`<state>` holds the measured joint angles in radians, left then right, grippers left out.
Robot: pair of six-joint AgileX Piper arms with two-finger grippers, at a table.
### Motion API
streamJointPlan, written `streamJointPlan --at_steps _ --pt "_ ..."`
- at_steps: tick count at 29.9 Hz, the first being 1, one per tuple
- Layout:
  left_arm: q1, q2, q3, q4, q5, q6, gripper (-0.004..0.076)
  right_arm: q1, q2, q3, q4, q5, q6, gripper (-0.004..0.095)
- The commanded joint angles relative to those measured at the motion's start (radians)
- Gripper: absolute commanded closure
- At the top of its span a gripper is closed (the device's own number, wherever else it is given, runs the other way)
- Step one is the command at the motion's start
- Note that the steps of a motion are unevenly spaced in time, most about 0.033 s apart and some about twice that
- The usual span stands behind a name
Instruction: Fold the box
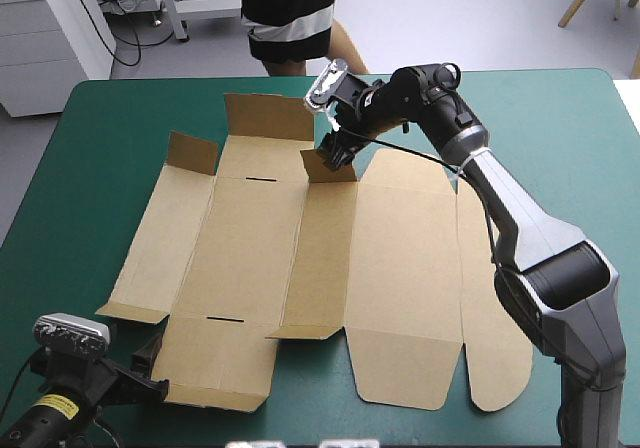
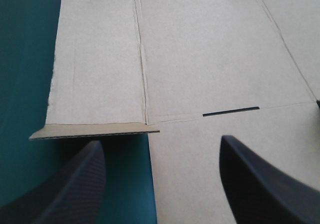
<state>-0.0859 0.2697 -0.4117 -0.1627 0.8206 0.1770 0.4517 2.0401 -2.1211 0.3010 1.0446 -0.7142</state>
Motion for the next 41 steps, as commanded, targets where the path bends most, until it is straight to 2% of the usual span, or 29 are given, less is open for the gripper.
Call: streamJointPlan --at_steps 1,2,6,10,16,20,27,41 --pt "0.003 0.021 -0.023 -0.016 -0.063 -0.008 0.0259 -0.003 -0.064 -0.03 -0.067 0.103 0.196 0.0222" --pt "0.003 0.021 -0.023 -0.016 -0.063 -0.008 0.0259 -0.01 -0.067 -0.03 -0.077 0.155 0.243 0.0222" --pt "0.003 0.021 -0.023 -0.016 -0.063 -0.008 0.0259 -0.042 -0.106 -0.021 -0.106 0.16 0.461 0.0224" --pt "0.003 0.021 -0.023 -0.016 -0.063 -0.01 0.0259 -0.079 -0.163 -0.021 -0.104 0.16 0.564 0.0224" --pt "0.003 0.021 -0.023 -0.016 -0.063 -0.012 0.0259 -0.08 -0.32 0.057 -0.163 0.16 0.586 0.0224" --pt "0.003 0.021 -0.023 -0.016 -0.063 -0.012 0.0259 -0.08 -0.465 0.248 -0.229 0.16 0.611 0.0224" --pt "0.003 0.021 -0.023 -0.016 -0.065 -0.012 0.0259 -0.08 -0.756 0.552 -0.279 0.16 0.665 0.0224" --pt "0.003 0.021 -0.021 -0.014 -0.071 -0.014 0.0259 -0.08 -1.252 0.99 -0.406 0.16 0.855 0.0224"
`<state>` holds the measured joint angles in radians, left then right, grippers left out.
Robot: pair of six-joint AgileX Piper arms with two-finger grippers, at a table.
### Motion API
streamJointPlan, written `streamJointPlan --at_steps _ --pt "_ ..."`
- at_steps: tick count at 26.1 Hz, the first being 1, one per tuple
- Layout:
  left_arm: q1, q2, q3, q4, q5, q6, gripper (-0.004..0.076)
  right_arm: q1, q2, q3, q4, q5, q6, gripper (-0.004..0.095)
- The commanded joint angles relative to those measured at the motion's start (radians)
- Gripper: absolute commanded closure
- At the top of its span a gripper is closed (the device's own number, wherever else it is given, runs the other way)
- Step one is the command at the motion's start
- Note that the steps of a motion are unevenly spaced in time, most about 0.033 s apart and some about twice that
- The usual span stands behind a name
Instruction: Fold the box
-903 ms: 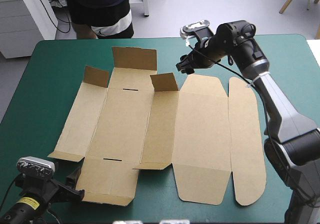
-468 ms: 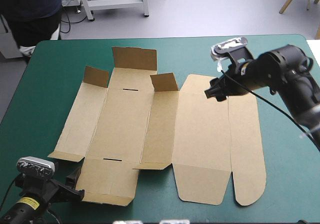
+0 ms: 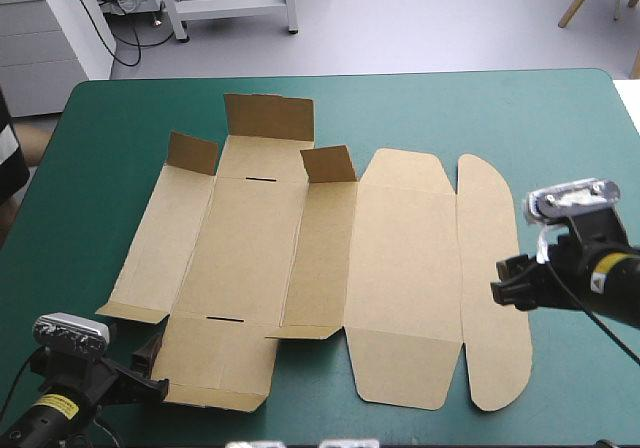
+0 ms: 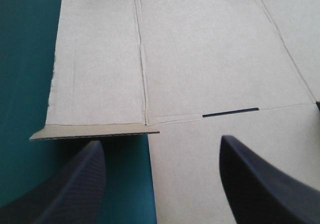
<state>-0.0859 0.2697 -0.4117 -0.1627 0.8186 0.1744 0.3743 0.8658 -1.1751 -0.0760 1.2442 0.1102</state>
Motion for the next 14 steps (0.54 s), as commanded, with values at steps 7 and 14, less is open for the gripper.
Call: streamJointPlan --at_steps 7,14 --pt "0.003 0.021 -0.021 -0.014 -0.065 -0.016 0.0259 -0.003 -0.206 0.194 -0.043 -0.04 0.067 0.0224" --pt "0.003 0.169 -0.184 -0.018 0.077 -0.02 0.0259 -0.003 -0.22 0.235 0.007 -0.04 0.065 0.0224"
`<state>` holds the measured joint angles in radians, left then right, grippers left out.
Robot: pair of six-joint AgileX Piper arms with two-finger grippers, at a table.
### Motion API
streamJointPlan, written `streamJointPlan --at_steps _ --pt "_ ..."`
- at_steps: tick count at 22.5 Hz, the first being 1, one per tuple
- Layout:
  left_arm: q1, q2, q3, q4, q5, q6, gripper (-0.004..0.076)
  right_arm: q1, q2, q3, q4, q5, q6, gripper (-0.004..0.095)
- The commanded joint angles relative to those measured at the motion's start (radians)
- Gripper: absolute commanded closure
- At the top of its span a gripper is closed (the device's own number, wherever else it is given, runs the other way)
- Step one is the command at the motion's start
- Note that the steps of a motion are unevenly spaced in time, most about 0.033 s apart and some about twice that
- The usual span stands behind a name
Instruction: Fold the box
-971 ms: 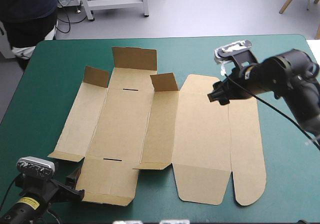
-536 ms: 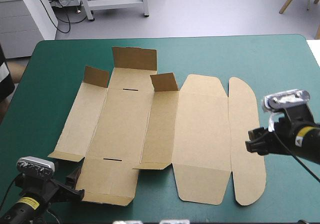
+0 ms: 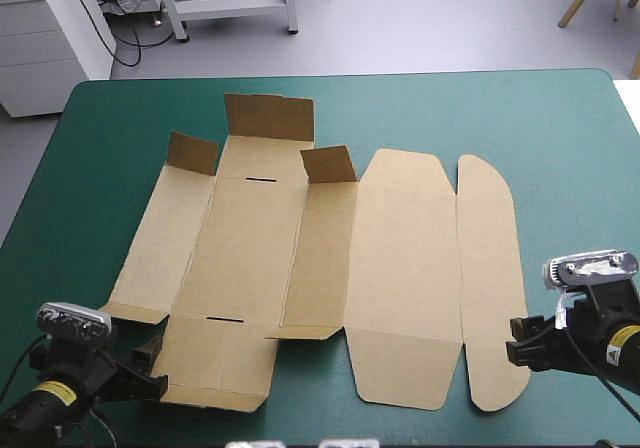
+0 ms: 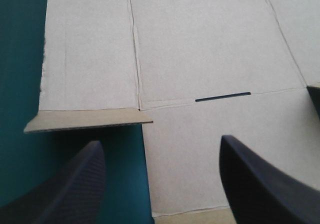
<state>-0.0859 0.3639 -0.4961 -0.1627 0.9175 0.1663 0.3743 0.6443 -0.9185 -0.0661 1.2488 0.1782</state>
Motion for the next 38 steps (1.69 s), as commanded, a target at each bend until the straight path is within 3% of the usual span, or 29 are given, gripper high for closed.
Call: streamJointPlan --at_steps 1,14,21,28,38 --pt "0.003 0.101 -0.129 -0.024 -0.011 -0.012 0.0259 -0.003 0.001 -0.021 -0.005 -0.045 -0.003 0.0224" --pt "0.003 0.851 -0.777 -0.298 0.287 0.17 0.0258 -0.003 0.001 -0.021 -0.003 -0.061 0.007 0.0237" --pt "0.11 0.972 -0.792 -0.265 0.321 0.17 0.0258 -0.003 0.001 -0.021 -0.005 -0.061 -0.014 0.0237" --pt "0.405 0.997 -0.792 -0.167 0.299 0.199 0.0258 -0.003 0.001 -0.021 -0.007 -0.065 -0.038 0.0237" --pt "0.491 1.221 -0.792 -0.226 0.308 0.221 0.0258 -0.003 0.001 -0.021 -0.031 -0.066 -0.049 0.0237"
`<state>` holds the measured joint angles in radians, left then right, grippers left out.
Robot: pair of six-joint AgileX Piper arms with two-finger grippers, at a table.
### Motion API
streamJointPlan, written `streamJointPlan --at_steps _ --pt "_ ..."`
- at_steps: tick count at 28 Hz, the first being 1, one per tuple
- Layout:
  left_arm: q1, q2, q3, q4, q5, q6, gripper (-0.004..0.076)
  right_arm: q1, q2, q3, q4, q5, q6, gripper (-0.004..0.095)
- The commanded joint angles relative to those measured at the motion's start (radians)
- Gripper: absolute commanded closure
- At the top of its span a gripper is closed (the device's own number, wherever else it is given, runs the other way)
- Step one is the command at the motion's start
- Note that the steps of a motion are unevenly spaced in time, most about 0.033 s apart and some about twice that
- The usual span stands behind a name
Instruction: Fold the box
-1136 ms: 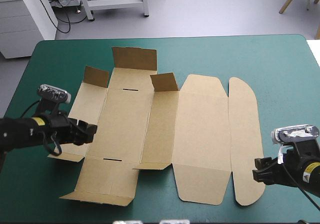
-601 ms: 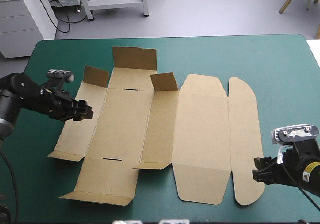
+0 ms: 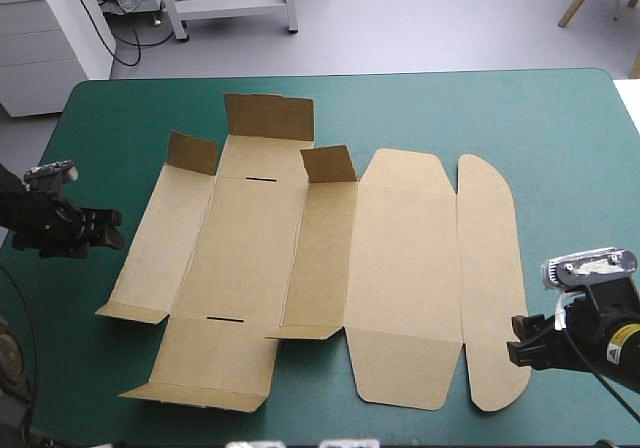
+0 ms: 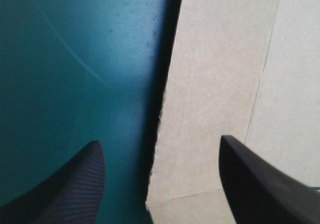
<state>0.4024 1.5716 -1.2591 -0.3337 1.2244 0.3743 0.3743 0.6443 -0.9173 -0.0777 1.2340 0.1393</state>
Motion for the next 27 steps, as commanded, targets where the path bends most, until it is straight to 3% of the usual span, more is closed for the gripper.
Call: streamJointPlan --at_steps 1,14,22,27 --pt "0.003 0.056 -0.029 -0.065 0.011 0.019 0.0258 -0.003 0.001 -0.022 -0.019 -0.049 -0.01 0.0237" --pt "0.003 0.23 -0.029 -0.154 0.075 0.08 0.0258 -0.003 0.001 -0.022 -0.019 -0.03 -0.01 0.0238" --pt "-0.026 0.247 -0.024 -0.334 0.077 0.13 0.0258 -0.003 0.001 -0.022 -0.019 -0.03 -0.01 0.0237" --pt "-0.109 0.247 -0.009 -0.326 0.077 0.131 0.0258 -0.003 0.001 -0.022 -0.019 -0.036 -0.008 0.0238"
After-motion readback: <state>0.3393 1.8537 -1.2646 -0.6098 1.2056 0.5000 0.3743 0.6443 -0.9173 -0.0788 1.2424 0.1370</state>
